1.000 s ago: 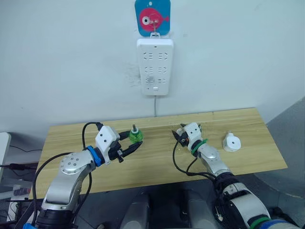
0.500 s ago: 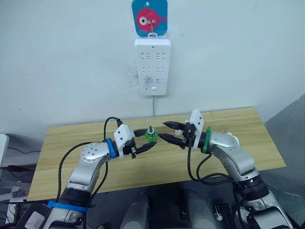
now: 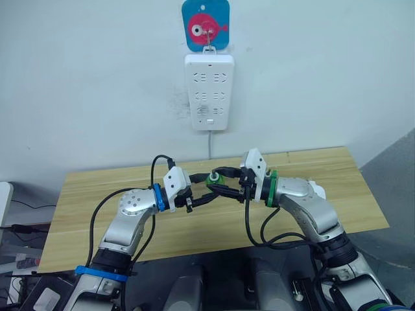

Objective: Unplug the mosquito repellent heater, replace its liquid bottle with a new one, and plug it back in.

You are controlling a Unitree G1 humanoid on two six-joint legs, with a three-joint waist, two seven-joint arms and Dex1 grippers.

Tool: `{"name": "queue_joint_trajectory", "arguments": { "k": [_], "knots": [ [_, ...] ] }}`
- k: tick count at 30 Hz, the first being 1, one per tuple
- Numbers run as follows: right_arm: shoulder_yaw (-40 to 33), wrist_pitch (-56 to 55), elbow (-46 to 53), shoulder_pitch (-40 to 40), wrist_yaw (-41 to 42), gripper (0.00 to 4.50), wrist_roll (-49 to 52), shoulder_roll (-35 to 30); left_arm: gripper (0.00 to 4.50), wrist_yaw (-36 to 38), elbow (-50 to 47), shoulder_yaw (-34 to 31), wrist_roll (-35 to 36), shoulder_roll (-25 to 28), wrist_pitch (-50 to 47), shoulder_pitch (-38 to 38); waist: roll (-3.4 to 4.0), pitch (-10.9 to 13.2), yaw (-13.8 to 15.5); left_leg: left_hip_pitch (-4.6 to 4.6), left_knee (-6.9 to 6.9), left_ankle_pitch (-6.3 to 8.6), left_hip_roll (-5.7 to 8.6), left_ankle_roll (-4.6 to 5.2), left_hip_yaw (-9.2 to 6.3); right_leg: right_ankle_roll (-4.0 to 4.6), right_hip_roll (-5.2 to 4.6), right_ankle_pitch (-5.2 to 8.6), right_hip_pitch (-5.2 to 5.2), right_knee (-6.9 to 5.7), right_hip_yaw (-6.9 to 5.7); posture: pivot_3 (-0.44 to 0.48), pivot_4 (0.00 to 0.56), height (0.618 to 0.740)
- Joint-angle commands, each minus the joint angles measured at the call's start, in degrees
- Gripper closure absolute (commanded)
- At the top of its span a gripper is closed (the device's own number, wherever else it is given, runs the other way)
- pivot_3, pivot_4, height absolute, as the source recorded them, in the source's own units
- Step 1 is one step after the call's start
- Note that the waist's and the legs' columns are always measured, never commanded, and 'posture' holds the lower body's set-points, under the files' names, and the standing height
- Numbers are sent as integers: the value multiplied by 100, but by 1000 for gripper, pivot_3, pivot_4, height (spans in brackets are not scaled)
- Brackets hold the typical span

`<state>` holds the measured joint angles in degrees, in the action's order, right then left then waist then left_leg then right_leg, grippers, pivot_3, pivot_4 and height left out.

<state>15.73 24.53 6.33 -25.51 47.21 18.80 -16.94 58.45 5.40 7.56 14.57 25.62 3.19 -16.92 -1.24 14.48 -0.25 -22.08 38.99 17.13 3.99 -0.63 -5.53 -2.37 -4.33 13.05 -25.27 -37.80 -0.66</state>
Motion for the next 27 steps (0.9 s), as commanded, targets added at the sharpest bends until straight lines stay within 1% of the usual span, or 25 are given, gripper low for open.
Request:
{"name": "queue_joint_trajectory", "arguments": {
  "k": [1, 3, 7, 9, 10, 14, 16, 19, 21, 23, 27],
  "knots": [
    [31, -171, 67, -54, 72, 3147, -75, -2, 2279, 8, -134, -8, 49, -45, 81, -56, -1, -11, 0, 0, 0, 0, 0, 0, 1, 0, 0, 0, 0, 0, 0, 12, 173, 740],
    [-20, -257, 28, -69, 52, 3676, -112, 0, 2279, 0, -141, 4, 36, -54, 100, -48, 0, -20, 0, 0, 0, 0, -1, 0, 0, 0, 1, 0, -1, -2, -1, 15, 172, 740],
    [-297, -97, 21, -43, -64, 3672, 78, 61, 2279, -137, -159, -27, -13, -106, 135, -37, 1, -57, 1, 0, 0, 0, 0, 0, 0, 0, 2, 0, -1, -2, 0, 23, 173, 740],
    [-559, 183, 48, 4, -234, 3672, 306, 121, 1562, -203, -193, -57, 13, -135, 78, -7, 0, -74, 3, 0, 0, 0, 0, 0, -1, 0, 2, 0, 0, -2, -1, 30, 172, 740],
    [-747, 406, 65, 24, -374, 3672, 491, 186, 1354, -237, -213, -69, 14, -144, 84, 14, 0, -78, 5, 0, 0, 0, 0, 0, -1, 0, 2, 0, 0, -2, 0, 30, 172, 740],
    [-1903, 1908, 150, 46, -1358, 3672, 1781, 709, 37, -609, -442, -134, -21, -341, 229, 148, 1, -95, 15, 0, 0, 0, 0, 0, -3, 1, 0, -1, 0, -6, 4, 32, 172, 740],
    [-2270, 2456, 244, 27, -1746, 3672, 2241, 883, 0, -812, -576, -138, -32, -474, 227, 156, -1, -100, 15, 0, 0, 0, 0, 0, -6, 1, -1, -1, 0, -7, 6, 32, 174, 740],
    [-3147, 3344, 271, -156, -2744, 3672, 3558, 1365, 0, -1266, -845, -152, -67, -790, 227, 71, 1, -101, 14, 0, -1, 0, -1, 0, -6, 2, -2, -1, -1, -11, 9, 27, 176, 740],
    [-3632, 3667, 234, -264, -3474, 3672, 4411, 1647, 0, -1603, -931, -163, -162, -1021, 324, -25, 2, -101, 14, 0, -1, 0, -3, 0, -6, 2, -2, -1, -2, -14, 11, 27, 176, 740],
    [-3837, 3838, 255, -313, -3968, 3672, 4926, 1733, 0, -1810, -887, -160, -241, -1184, 401, -110, 3, -103, 12, 0, 0, 0, -2, 0, -4, 2, -2, -2, -2, -15, 11, 24, 176, 740],
    [-3911, 3934, 324, -349, -4713, 3672, 5765, 1733, 0, -1971, -683, -71, -345, -1345, 536, -199, 9, -141, 4, 2, -3, 1, -1, 1, -1, 2, -1, -2, -2, -20, 9, 19, 176, 740]
  ]
}}
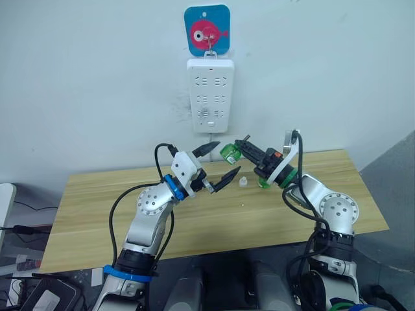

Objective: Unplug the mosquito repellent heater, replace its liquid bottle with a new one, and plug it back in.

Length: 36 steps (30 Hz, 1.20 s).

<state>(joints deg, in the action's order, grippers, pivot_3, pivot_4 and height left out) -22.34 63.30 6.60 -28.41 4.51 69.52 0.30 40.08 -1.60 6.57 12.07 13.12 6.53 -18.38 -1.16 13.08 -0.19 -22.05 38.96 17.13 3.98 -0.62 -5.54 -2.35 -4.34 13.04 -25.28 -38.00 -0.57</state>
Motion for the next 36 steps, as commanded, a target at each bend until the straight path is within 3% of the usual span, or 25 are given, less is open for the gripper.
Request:
{"name": "queue_joint_trajectory", "arguments": {
  "k": [1, 10, 13, 18, 25, 30, 35, 36],
  "knots": [
    [-81, 45, 316, -57, -589, 3672, 861, -5, 0, -167, 74, 45, -114, -128, 236, -73, 3, -3, -4, 0, 0, 0, 0, 0, 2, 0, 1, 0, 0, 0, -1, 19, 176, 740],
    [238, -187, 415, 24, -1225, 3672, 1713, -339, 0, -261, 276, 93, -117, -309, 363, -218, 4, -21, -17, 0, 2, 0, 0, 3, 14, 0, 18, 0, 0, -2, 0, 2, 178, 740],
    [366, -259, 436, 50, -1278, 3672, 1837, -455, 597, -237, 305, 97, -65, -352, 374, -269, 5, -25, -19, 0, 2, 0, -1, 3, 16, 0, 19, 0, 0, -1, 0, 2, 178, 740],
    [524, -449, 449, 134, -1324, 3672, 1923, -618, 2235, -212, 191, 131, -38, -366, 339, -255, 5, -27, -23, 0, 2, 0, -1, 4, 18, 0, 19, 0, 0, -1, 1, -3, 179, 740],
    [821, -498, 542, 197, -1129, 3672, 1977, -892, 2303, -198, 168, 168, -40, -304, 223, -202, 5, -29, -25, 0, 2, 1, -4, 5, 23, 0, 21, 0, 0, 0, 1, -5, 178, 740],
    [1375, -200, 1069, 633, 139, 1868, 1112, -1953, 2303, -60, 200, 108, 120, -188, -3, -121, 5, -34, -22, -1, 2, 5, -4, 12, 26, 0, 23, 0, 1, 1, 0, -1, 178, 740],
    [1730, -836, 1456, 1292, 1410, 15, -335, -2995, 2303, 74, 29, 22, 350, -4, -412, 68, 4, -57, -7, 1, 6, 12, -10, 25, 51, -1, 26, 1, 5, 9, 3, -3, 177, 740],
    [1750, -1135, 1432, 1453, 1497, 15, -808, -3157, 2303, 61, -9, -47, 375, 71, -491, 169, 3, -65, -7, 3, 6, 12, -12, 25, 58, -1, 26, 1, 5, 9, 5, -3, 177, 740]
  ]
}}
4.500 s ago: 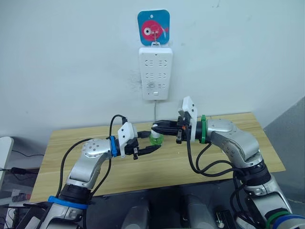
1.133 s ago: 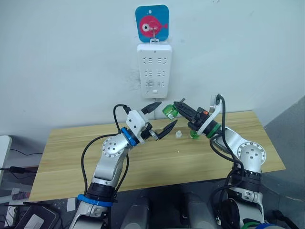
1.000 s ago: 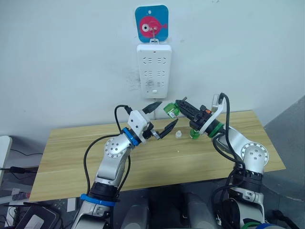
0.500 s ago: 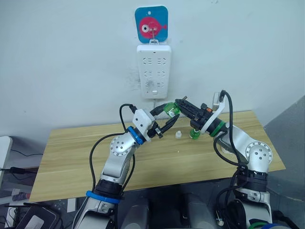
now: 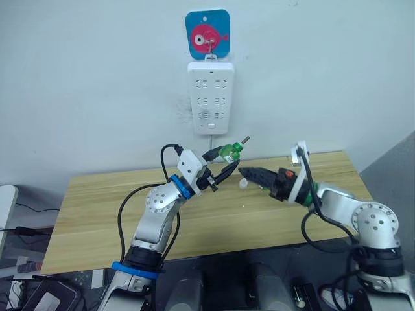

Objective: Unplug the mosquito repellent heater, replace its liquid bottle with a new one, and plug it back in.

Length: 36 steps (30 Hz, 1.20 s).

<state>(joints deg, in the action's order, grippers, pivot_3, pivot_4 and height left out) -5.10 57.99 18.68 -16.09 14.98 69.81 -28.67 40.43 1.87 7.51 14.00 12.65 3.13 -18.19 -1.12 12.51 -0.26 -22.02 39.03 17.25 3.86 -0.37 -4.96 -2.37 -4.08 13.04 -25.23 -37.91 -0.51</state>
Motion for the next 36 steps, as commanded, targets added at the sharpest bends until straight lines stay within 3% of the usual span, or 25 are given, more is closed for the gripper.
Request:
{"name": "queue_joint_trajectory", "arguments": {
  "k": [1, 5, 10, 21, 36],
  "knots": [
    [74, -937, 179, 395, 506, 15, -1377, -438, 2303, -21, -405, -231, 177, 205, -200, 277, 0, -17, 0, 3, 0, 1, -6, 1, 5, 0, 1, 0, 1, 0, 0, -6, 174, 740],
    [223, -2339, -420, 921, 203, 15, -3438, -798, 2303, -403, -667, -694, 154, 463, -333, 819, -2, -37, 9, 11, -2, 3, -14, 4, 22, 0, 2, 0, 0, 3, 2, -5, 173, 740],
    [20, -2874, -1302, 1121, -73, 15, -4418, -650, 2303, -660, -1097, -1062, 177, 667, -472, 1433, -1, -42, 22, 14, -2, 2, -18, 2, 30, 0, -1, 0, -1, 3, 11, 9, 170, 740],
    [-400, -2534, -2276, 729, -385, 15, -4774, 84, 2303, -814, -1572, -1408, 227, 890, -672, 1942, 3, -50, 46, 15, -2, 3, -22, 2, 32, 1, -6, -1, 1, 7, 16, 55, 168, 740],
    [-491, -2402, -3307, 175, -519, 15, -5342, 328, 2303, -885, -1655, -1446, 209, 890, -702, 2078, 3, -56, 81, 16, -3, 3, -21, 2, 35, 2, -4, -1, 2, 5, 16, 76, 175, 740]
  ]
}}
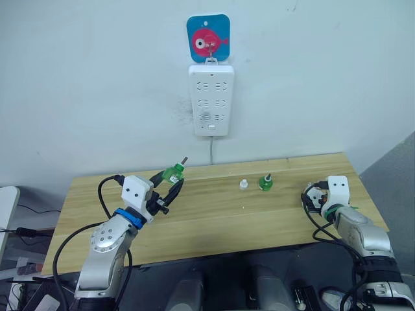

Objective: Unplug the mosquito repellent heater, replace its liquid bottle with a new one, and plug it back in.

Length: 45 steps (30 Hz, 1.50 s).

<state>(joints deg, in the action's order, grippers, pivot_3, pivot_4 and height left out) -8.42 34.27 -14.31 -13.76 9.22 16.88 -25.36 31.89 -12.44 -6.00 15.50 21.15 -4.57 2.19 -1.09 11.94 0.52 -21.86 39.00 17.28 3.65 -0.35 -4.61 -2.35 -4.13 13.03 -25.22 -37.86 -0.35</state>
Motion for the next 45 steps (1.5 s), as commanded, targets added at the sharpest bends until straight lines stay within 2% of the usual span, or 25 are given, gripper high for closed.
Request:
{"name": "queue_joint_trajectory", "arguments": {
  "k": [1, 3, 4, 6, 9, 14, 17, 19, 21, 24, 28, 32, 36, 45],
  "knots": [
    [-159, -40, -28, -53, 63, 15, -66, 5, 2303, -23, -218, -102, 58, 46, 79, 58, 0, 0, 3, 0, 0, 0, 0, 0, 0, 0, 0, 0, 0, 0, 0, 78, 177, 740],
    [-171, -70, -36, -47, 80, 15, -81, 24, 2303, -14, -210, -113, 58, 51, 93, 84, 0, 0, 5, 0, 0, 0, 0, 0, 0, 0, 0, 0, 0, 0, 0, 78, 177, 740],
    [-179, -76, -37, -48, 96, 176, -82, 32, 2303, -13, -208, -117, 59, 52, 96, 91, 0, 0, 6, 0, 0, 0, 0, 0, 0, 0, 0, 0, 0, 0, 1, 78, 177, 740],
    [-193, -80, -40, -49, 119, 603, -95, 42, 2303, -18, -203, -124, 56, 52, 102, 105, 0, 0, 8, 0, 0, 0, 0, 0, -1, 0, 0, 0, 0, -1, 0, 78, 177, 740],
    [-217, -84, 16, -5, 189, 1551, -86, 33, 2303, -33, -227, -127, 52, 46, 103, 136, 0, 0, 9, 0, 0, 0, 0, 0, 0, 0, 0, 0, 0, 0, 0, 77, 179, 740],
    [-161, -256, 339, 176, 466, 1535, -262, -257, 2303, -58, -335, -115, 66, 48, 50, 163, 0, 0, 11, 0, 0, 0, 0, 0, -1, 0, 0, 0, 0, 0, 0, 77, 179, 740],
    [-356, -293, 665, 171, 1086, 1535, 102, -429, 2303, 166, -418, -48, 166, 148, 15, 139, 0, 0, 31, 0, 0, 0, 2, 1, 3, 0, 1, 0, 0, 0, 2, 77, 179, 740],
    [-694, 475, 979, -2, 1721, 1535, 1055, -439, 2303, 505, -406, 58, 222, 304, 78, 50, 0, 0, 36, 2, 0, 0, -2, 1, 3, 0, 5, 0, 1, 0, 1, 74, 181, 740],
    [-1052, 1878, 1160, -346, 2386, 1535, 2343, -561, 2303, 1030, -232, 251, 334, 496, 125, -260, 1, 0, 32, 4, 0, 1, -15, 1, 3, 5, 7, -3, 3, 1, 0, 75, 180, 740],
    [-1269, 2897, 1212, -643, 2739, 1535, 3194, -684, 2303, 1436, -28, 409, 436, 609, 124, -588, 2, 0, 66, 3, 0, 10, -18, 17, -2, 14, 10, -8, 8, 6, -8, 73, 177, 740],
    [-1923, 4330, 1003, -1541, 2277, 1535, 4678, -338, 2303, 1990, 152, 744, 539, 607, 62, -1208, 2, 0, 82, 0, 1, 4, -15, 8, -2, 14, 8, -9, 13, 18, -11, 65, 175, 740],
    [-2130, 5002, 996, -1912, 1699, 1535, 5412, 21, 2303, 2286, 198, 1009, 584, 546, 35, -1415, 0, -2, 79, 0, 1, 3, -16, 5, -1, 15, 5, -10, 12, 18, -9, 61, 174, 740],
    [-2165, 5184, 968, -2150, 1144, 1535, 5862, 270, 2303, 2346, 303, 1169, 576, 395, 62, -1647, 0, -1, 78, -7, 0, 3, -15, 5, -2, 15, 3, -10, 5, 18, -9, 56, 175, 740],
    [-1852, 5219, 1180, -2181, 553, 1535, 6477, 353, 2303, 2467, 522, 1332, 536, 151, 117, -2026, 1, -2, 72, -6, 4, 3, -14, 5, 3, 15, 4, -10, 1, 9, -8, 52, 176, 740]
  ]
}}
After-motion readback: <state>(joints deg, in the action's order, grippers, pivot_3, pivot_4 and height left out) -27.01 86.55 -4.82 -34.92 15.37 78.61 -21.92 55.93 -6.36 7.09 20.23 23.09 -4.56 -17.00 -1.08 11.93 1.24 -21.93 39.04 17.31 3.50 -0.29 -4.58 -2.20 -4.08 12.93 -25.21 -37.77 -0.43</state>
